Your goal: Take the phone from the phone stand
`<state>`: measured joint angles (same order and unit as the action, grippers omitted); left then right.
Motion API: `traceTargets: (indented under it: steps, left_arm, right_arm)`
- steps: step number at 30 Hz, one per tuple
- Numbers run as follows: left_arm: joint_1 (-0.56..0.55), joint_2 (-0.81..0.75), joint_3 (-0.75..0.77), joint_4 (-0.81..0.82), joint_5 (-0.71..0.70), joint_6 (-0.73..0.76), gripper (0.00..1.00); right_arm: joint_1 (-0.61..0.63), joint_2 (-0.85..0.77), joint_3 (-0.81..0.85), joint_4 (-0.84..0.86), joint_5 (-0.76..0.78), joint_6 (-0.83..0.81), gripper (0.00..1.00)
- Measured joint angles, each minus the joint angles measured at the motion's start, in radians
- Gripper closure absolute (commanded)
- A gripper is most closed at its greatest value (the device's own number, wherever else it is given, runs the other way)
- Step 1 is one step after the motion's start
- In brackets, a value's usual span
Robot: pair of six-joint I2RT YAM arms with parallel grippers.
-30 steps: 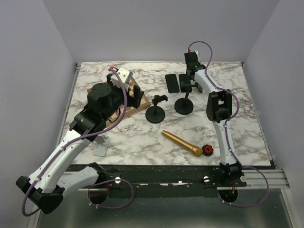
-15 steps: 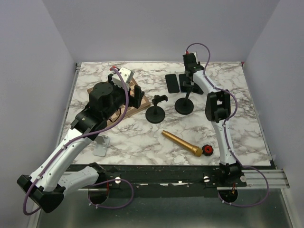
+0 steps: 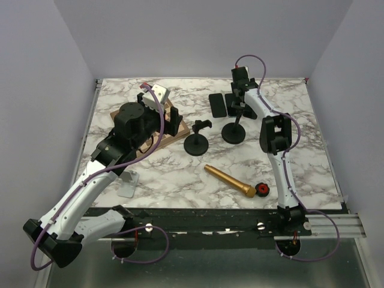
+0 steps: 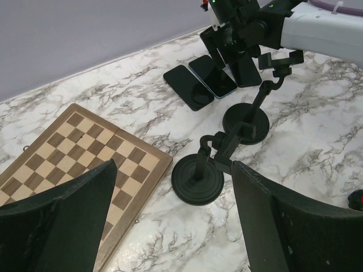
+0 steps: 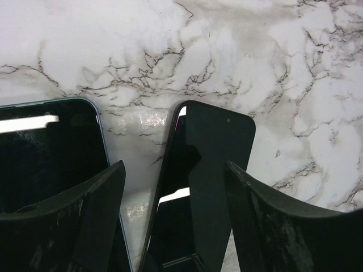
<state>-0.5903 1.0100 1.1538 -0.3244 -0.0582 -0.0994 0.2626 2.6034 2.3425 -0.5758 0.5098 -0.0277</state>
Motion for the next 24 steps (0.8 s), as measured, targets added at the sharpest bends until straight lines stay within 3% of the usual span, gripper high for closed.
traceTargets:
  steps: [7,18,21,24]
  left_arm:
    - [0.015,0.018,0.000,0.000,0.010,-0.008,0.10]
    - [0.027,0.037,0.000,-0.001,0.015,-0.019,0.10]
    - [0.029,0.045,0.000,-0.002,0.016,-0.021,0.09]
    - [0.029,0.045,0.000,-0.006,0.018,-0.022,0.09]
  right_arm:
    - [0.000,-0.078,-0.015,-0.028,-0.008,0.037,0.12]
    - [0.000,-0.264,0.004,-0.128,-0.034,0.152,0.09]
    - [0.000,-0.388,-0.096,-0.150,-0.063,0.214,0.09]
    - [0.000,-0.591,-0.297,-0.134,-0.096,0.267,0.09]
